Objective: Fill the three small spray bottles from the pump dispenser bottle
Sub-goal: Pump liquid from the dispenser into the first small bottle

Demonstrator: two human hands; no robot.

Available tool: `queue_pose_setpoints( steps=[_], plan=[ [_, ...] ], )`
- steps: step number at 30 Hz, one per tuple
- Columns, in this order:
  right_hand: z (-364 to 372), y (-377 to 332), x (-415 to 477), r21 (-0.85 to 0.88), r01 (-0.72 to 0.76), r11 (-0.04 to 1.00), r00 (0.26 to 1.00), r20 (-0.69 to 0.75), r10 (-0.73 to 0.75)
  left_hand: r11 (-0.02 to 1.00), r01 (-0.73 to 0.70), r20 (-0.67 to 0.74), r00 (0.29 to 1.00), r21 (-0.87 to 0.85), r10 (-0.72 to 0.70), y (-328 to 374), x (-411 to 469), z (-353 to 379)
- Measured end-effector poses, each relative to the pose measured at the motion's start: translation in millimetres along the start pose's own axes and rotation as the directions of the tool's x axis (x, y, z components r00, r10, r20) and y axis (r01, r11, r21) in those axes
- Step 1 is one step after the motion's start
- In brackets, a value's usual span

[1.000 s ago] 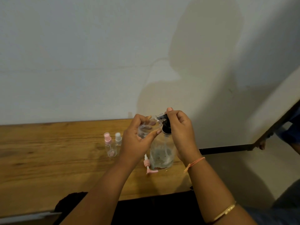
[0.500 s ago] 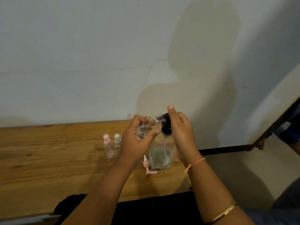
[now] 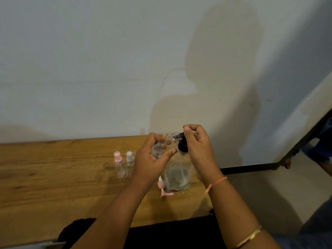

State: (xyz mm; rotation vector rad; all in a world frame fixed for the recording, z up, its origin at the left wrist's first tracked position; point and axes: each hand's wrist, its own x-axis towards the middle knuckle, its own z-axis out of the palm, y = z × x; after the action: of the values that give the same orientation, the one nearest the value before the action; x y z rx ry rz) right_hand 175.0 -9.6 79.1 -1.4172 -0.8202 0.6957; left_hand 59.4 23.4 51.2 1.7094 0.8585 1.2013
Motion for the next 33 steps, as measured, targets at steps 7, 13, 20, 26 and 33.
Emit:
queue_pose_setpoints(
  steps=[7,13,20,26,33],
  plan=[
    [1.6,-2.6,-3.8,-0.001,-0.04,0.999,0.999,-0.035,0.04,1.0,-0.017,-0.035,0.999,-0.024,0.016,-3.2,0.9,0.9],
    [3.6,-3.0,-2.2,-0.021,-0.027,0.999,1.0,-0.013,0.026,1.0,-0.02,-0.032,0.999,-0.024,0.019,-3.5,1.6,1.0],
    [2.2,-0.3,2.1,-0.006,0.001,1.0,1.0,-0.004,-0.001,1.0,0.006,-0.011,1.0,0.011,-0.006,-4.7,-0.5,0.6],
    [2.7,-1.1,-2.0,0.027,-0.006,1.0,1.0,-0.026,0.007,0.999,-0.001,-0.029,1.0,-0.046,-0.001,-1.8,0.9,1.0],
    [3.5,-3.7,-2.0,-0.01,-0.03,1.0,0.999,-0.015,0.03,0.999,-0.016,-0.034,0.999,-0.031,0.015,-4.0,0.8,0.5]
  ],
)
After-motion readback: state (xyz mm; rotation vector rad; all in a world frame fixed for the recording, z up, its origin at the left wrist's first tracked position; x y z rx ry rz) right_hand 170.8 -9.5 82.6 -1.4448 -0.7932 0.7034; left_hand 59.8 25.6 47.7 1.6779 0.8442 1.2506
